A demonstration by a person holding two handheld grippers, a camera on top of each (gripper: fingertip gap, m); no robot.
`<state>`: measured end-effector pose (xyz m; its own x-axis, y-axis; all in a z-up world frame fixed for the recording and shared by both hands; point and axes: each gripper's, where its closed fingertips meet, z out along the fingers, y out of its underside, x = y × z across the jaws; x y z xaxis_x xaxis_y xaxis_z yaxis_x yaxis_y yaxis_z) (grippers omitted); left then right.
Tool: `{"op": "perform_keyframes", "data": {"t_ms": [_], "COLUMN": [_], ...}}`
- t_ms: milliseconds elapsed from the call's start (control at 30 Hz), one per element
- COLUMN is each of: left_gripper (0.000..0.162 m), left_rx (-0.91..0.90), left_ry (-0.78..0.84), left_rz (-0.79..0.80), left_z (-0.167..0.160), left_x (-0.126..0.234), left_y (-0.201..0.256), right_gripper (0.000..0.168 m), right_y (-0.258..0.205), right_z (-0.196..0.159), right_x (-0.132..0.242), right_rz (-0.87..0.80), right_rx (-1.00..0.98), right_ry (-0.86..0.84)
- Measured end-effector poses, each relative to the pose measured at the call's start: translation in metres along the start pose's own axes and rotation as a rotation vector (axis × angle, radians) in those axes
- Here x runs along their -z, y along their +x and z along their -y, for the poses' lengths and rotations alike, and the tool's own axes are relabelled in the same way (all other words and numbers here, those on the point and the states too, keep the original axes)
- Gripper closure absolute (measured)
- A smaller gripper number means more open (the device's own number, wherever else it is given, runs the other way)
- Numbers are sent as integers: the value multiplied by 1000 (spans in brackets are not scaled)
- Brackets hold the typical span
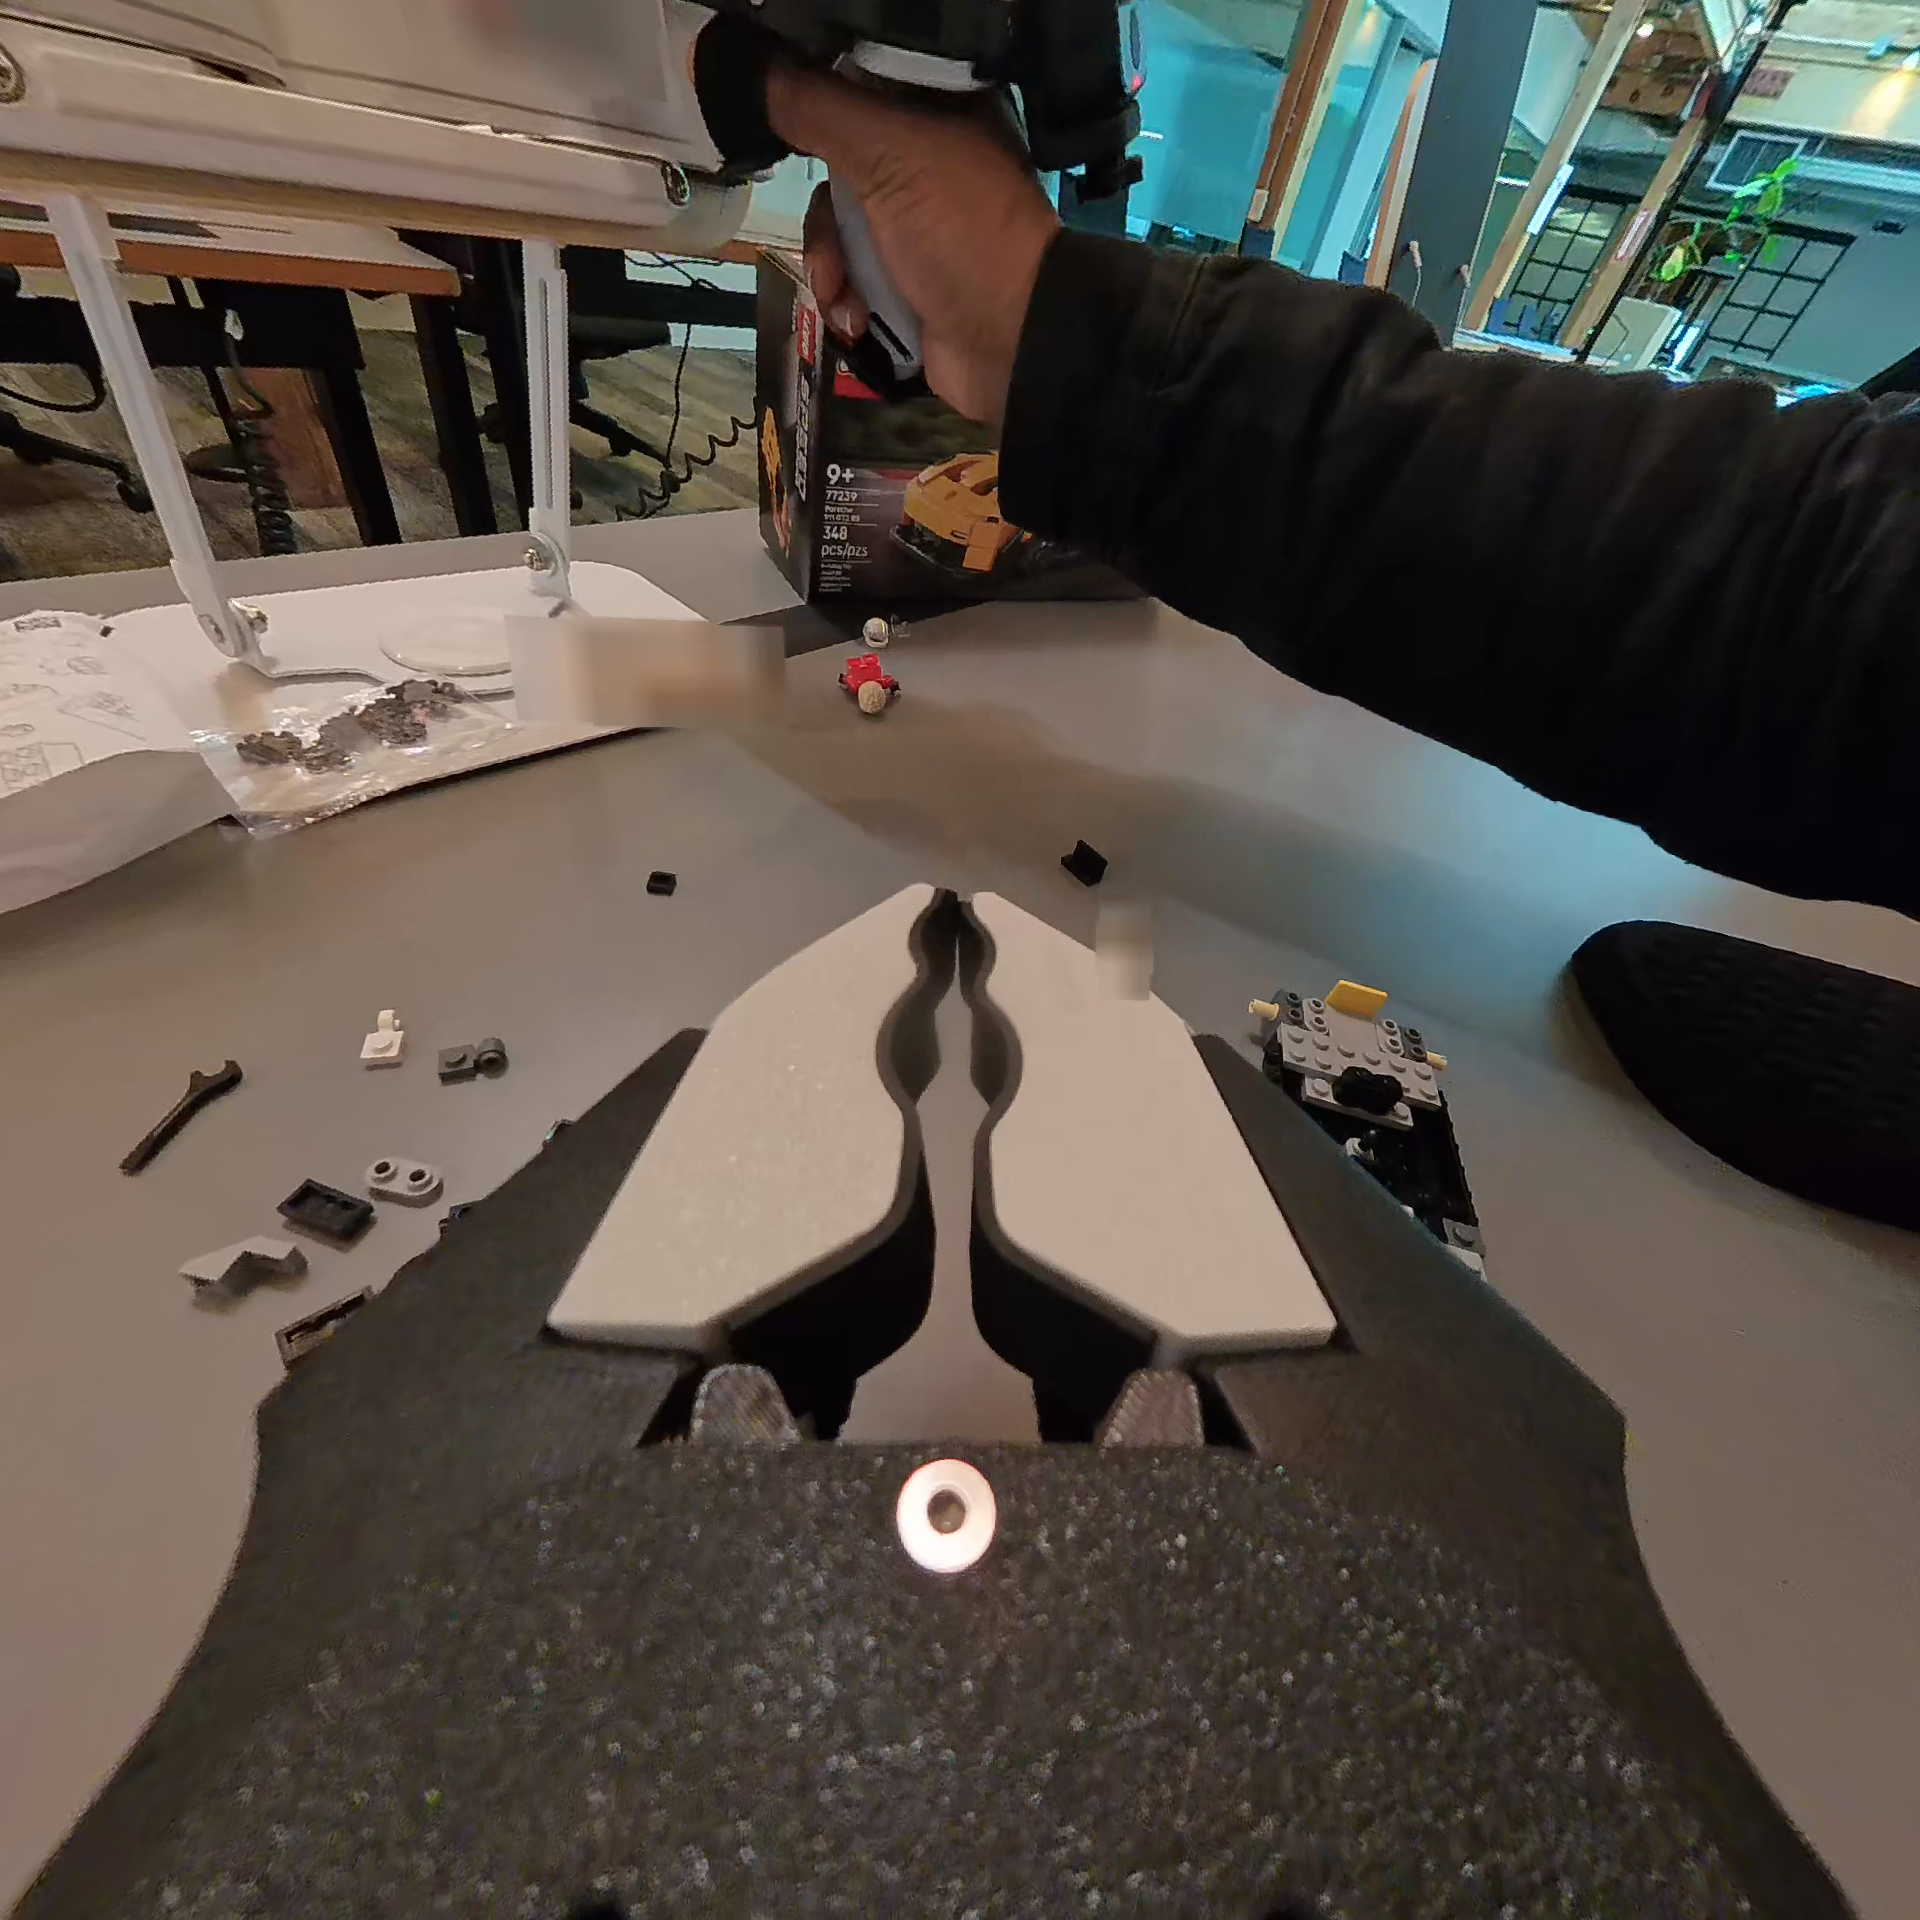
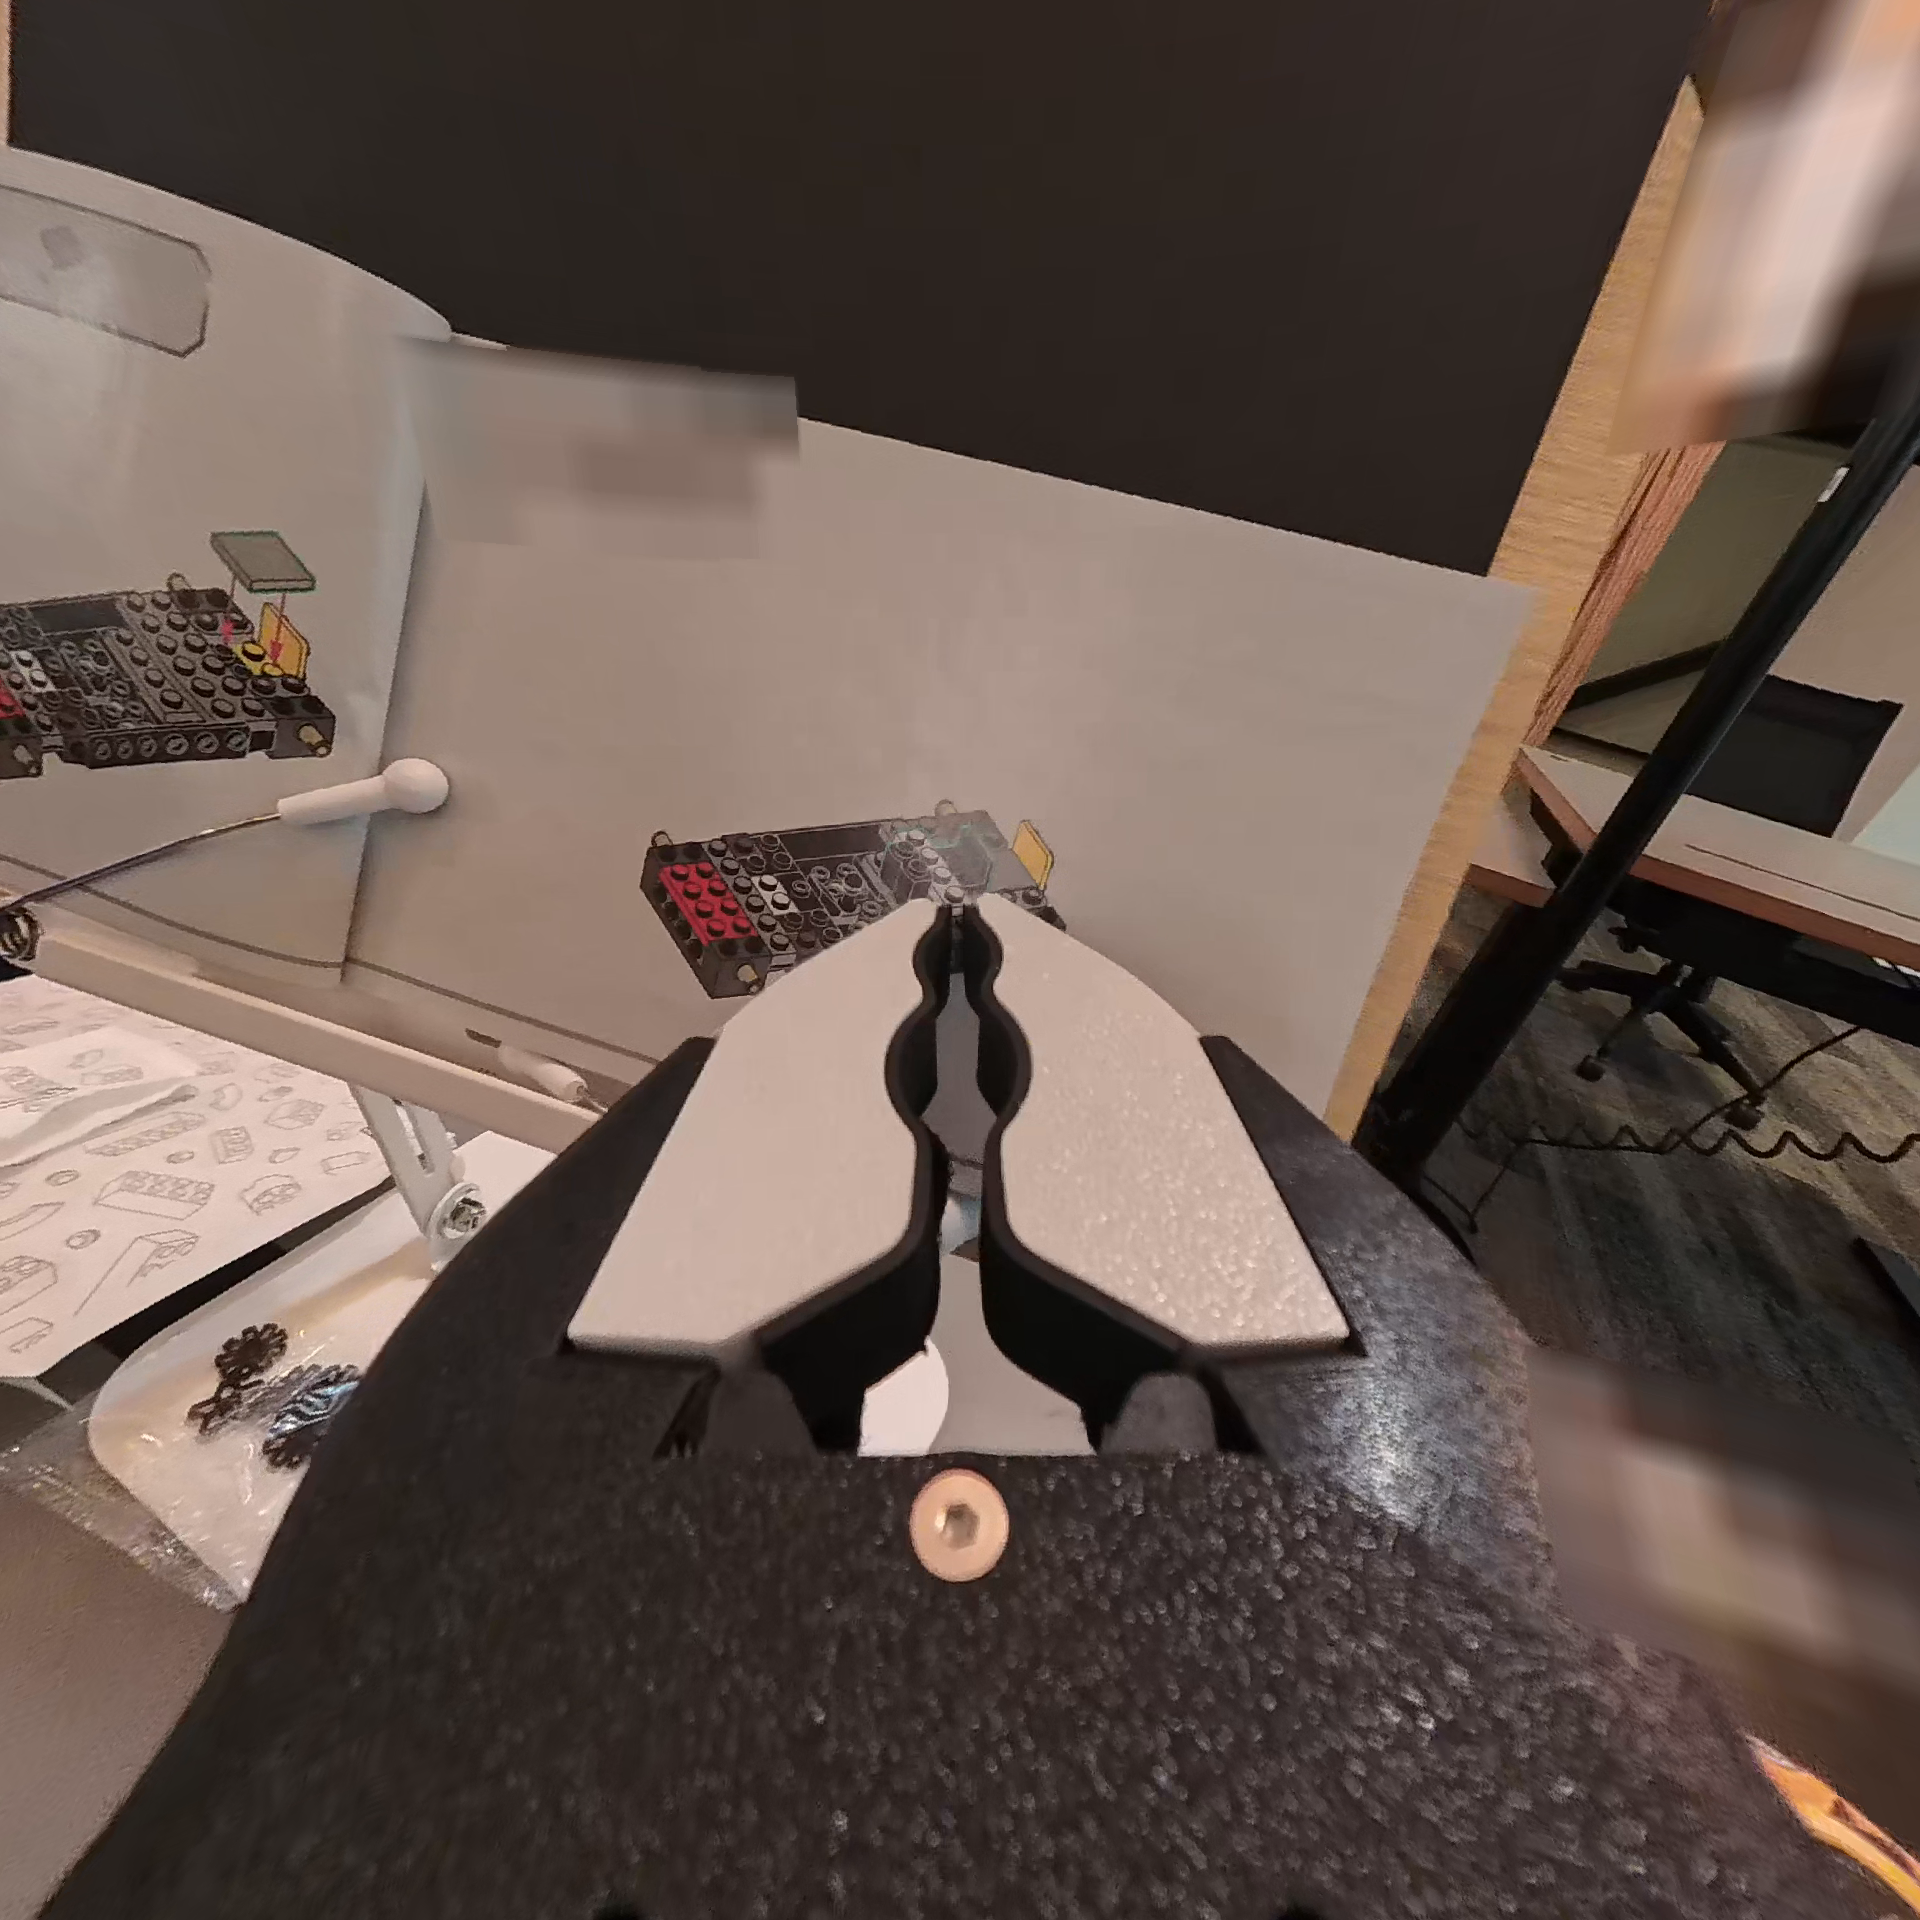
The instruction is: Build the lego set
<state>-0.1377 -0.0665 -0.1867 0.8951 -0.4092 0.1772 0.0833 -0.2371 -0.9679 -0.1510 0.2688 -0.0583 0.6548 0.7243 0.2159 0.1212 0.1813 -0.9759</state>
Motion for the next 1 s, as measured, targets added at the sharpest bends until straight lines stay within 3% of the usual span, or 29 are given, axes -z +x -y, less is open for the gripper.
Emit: {"op": "perform_keyframes", "data": {"t_ms": [1000], "left_gripper": [162], "left_rx": [9], "left_ry": [-13], "left_rz": [-13], "left_z": [-3], "left_x": [-1], "left_y": [1], "right_gripper": [166], "right_y": [5], "right_z": [9], "right_x": [-5], "right_rz": [6], "right_rx": [9], "right_ry": [7]}}
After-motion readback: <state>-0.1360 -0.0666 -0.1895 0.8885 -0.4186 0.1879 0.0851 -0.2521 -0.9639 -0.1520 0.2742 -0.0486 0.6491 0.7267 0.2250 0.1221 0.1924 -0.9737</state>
